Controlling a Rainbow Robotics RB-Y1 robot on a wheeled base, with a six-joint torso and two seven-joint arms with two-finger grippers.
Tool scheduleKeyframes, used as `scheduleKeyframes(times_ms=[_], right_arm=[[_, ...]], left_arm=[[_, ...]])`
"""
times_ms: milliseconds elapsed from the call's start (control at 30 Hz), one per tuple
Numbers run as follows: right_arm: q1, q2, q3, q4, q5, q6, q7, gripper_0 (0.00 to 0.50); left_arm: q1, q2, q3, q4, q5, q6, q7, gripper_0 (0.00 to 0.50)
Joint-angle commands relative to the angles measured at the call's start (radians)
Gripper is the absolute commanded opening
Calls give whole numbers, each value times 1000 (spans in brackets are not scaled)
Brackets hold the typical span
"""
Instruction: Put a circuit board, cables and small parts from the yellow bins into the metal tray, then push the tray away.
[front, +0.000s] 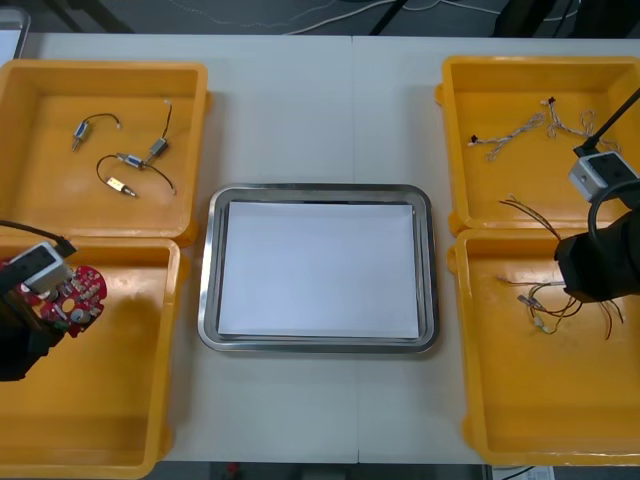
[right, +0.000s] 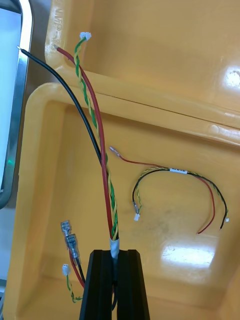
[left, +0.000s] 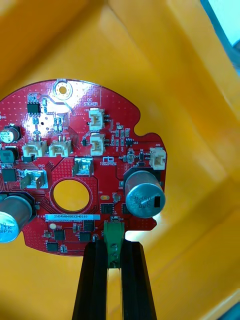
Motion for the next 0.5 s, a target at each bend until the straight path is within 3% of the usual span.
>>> scheduleKeyframes(times_ms=[33, 300, 500], right_arm=[[-28, -50, -29, -31, -22, 6, 7, 0], [-30, -65, -29, -7, -55, 6, 14, 0], [-30, -65, -29, -7, -55, 6, 14, 0]], left_arm=[[-69, -44, 27, -64, -29, 80, 102, 0], [-103, -47, 12, -153, -66, 174, 286, 0], [-152, -28, -71, -211, -141, 211, 437, 0]])
